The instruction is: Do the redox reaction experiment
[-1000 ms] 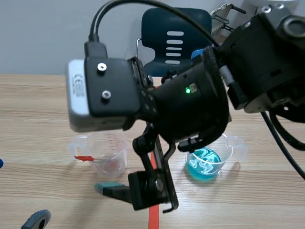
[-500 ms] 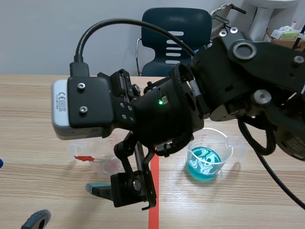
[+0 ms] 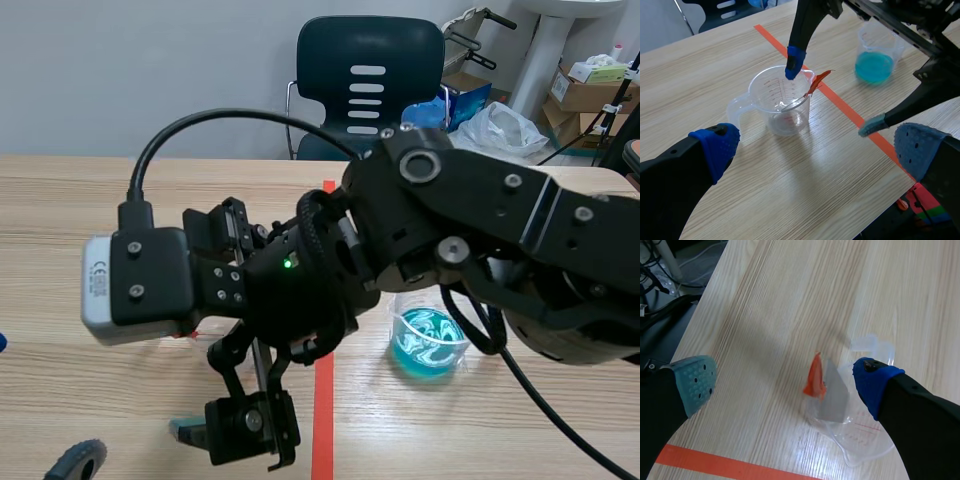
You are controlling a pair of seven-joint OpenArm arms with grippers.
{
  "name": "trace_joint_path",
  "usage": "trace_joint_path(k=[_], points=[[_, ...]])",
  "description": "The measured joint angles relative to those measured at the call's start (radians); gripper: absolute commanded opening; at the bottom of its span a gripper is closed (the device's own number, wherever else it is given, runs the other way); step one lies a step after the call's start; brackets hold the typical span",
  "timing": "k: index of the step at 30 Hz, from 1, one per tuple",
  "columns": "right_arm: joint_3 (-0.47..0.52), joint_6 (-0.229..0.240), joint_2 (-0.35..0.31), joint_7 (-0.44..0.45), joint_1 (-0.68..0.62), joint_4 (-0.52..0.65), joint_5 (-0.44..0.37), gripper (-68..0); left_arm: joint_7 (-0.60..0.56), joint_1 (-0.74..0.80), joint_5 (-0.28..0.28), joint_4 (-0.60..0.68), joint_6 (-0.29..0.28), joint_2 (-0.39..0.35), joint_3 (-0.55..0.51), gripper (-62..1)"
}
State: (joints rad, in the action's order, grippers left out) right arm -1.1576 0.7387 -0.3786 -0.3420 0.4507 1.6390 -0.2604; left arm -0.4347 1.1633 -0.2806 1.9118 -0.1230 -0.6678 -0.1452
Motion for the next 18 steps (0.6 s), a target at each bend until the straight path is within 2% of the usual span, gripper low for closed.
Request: trace_joint_path(k=[7, 18], points=[[-0.002, -0.001, 0.041, 0.002, 0.0, -0.039, 0.043, -13.5, 0.0, 0.0, 0.0, 0.0, 0.0, 0.0, 0.0, 1.4], [-0.002, 0.0, 0.054, -0.001, 0.0, -0.056, 0.044, -26.4, 0.0, 0.0, 0.0, 0.0, 0.0, 0.0, 0.0, 1.4]])
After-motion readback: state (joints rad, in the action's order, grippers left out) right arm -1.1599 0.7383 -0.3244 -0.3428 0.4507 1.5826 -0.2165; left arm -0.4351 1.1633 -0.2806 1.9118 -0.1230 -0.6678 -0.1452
